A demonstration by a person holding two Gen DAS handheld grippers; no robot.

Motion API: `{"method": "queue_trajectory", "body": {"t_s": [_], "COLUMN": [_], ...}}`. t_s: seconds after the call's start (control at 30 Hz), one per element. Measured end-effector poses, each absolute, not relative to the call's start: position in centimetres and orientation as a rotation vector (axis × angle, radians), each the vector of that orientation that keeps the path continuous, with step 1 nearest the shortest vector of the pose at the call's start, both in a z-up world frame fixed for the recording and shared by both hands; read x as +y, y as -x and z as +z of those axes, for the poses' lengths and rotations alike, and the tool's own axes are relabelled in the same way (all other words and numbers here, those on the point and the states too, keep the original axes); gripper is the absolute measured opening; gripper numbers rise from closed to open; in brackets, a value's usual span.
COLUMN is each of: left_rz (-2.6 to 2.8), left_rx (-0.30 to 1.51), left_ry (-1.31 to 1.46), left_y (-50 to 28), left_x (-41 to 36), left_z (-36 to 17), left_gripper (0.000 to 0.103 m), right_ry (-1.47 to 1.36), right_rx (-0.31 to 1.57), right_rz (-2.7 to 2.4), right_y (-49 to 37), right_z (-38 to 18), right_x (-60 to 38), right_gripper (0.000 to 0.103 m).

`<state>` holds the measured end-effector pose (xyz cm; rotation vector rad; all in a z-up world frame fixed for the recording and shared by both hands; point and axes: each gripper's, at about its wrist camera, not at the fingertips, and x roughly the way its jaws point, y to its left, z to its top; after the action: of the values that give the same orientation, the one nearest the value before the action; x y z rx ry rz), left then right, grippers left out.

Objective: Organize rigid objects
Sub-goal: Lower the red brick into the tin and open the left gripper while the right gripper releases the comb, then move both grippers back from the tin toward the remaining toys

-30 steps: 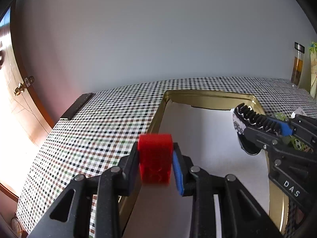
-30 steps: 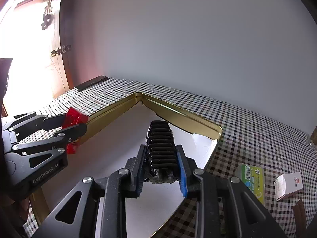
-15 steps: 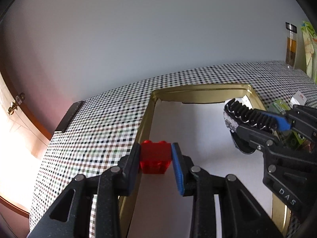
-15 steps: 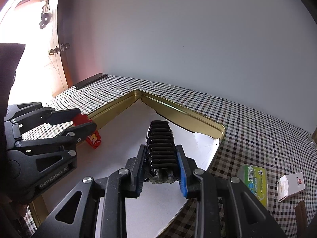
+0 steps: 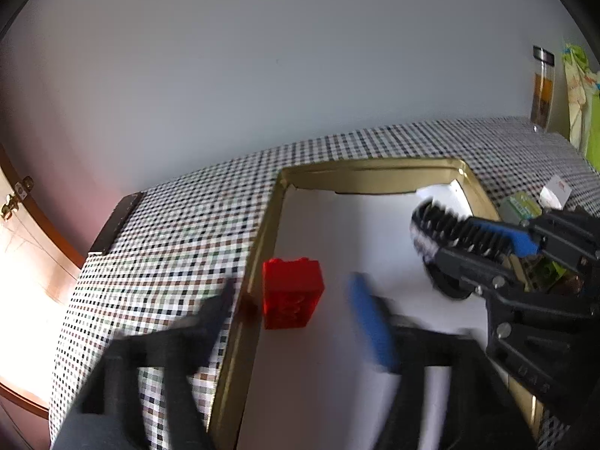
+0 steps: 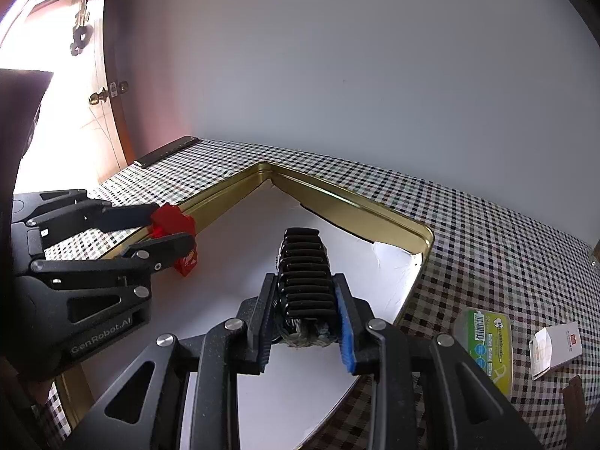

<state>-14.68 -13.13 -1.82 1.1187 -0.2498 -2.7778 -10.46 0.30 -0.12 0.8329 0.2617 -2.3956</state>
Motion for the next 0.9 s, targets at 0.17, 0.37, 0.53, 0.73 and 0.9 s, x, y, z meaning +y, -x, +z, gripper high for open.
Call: {"method": "queue_trajectory", "body": {"t_s": [0.17, 0.37, 0.53, 0.73, 0.9], "left_rz": [-2.785, -2.799, -2.787, -2.780, -2.789], "left_rx": [-0.249, -0.197, -0.232, -0.190, -0.178], "left_ry": [-1.086, -1.043, -0.956, -0.911, -0.899], "left_y": [14.3, 13.9, 13.1, 12.7, 12.8], "left_x": [-13.0, -13.5, -13.2, -13.8, -14.2], "left_z": [-1.8, -1.4, -1.0, -0.7, -0.7], "left_gripper": [0.079, 0.089, 0.096, 0.102, 0.102], "right_ry": [-0.805, -0.796, -0.774, -0.762, -0.765], "right_rx": [0.235, 0.181, 0.151, 0.128, 0.111], "right_rz": [-2.400, -2.411, -2.434, -2.460, -2.450], "right_y": [10.3, 10.5, 10.2, 10.0, 9.6], "right_z": [0.2, 0.2, 0.7, 0.8, 0.7], "right_x": [0.7, 0.9, 1.6, 2.0, 2.3], "right_gripper": [0.036, 0.046, 0.052, 0.068, 0.072]}}
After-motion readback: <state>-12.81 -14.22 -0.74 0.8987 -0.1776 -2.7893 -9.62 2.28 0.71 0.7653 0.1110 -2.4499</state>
